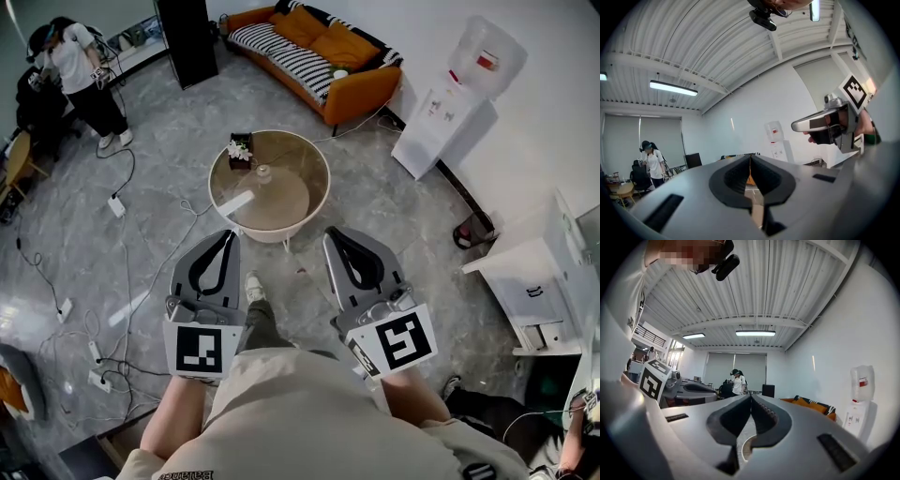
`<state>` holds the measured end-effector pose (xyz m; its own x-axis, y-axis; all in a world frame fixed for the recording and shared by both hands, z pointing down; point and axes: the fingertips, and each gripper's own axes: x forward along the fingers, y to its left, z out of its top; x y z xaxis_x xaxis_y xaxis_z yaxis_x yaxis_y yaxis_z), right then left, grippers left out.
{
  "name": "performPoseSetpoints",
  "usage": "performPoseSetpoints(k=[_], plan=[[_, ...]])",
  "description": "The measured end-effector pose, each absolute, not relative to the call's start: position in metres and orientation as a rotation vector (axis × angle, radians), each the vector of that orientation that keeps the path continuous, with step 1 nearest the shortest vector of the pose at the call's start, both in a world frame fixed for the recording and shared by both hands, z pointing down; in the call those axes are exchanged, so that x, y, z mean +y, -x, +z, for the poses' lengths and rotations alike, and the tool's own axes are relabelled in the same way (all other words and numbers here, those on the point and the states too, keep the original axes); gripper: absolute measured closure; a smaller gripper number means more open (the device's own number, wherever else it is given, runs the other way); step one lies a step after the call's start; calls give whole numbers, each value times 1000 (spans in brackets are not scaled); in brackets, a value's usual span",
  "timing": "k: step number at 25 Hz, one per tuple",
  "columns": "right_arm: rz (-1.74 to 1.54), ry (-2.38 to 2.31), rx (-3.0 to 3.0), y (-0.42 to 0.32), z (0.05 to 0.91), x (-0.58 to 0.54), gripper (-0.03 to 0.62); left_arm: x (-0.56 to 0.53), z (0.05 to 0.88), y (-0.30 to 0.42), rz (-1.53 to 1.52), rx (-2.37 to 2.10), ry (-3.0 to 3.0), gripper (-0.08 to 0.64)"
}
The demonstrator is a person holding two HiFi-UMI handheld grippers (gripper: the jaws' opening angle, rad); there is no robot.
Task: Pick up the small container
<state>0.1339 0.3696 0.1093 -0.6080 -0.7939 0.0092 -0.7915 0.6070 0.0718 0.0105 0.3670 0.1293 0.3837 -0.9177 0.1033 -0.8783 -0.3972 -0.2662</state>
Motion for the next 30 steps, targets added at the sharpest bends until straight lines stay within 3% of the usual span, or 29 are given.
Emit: performPoseSetpoints(k=[30], plan=[[64, -1345, -2546, -19, 193, 37, 597, 33, 187, 102, -459, 1546, 2591, 554]])
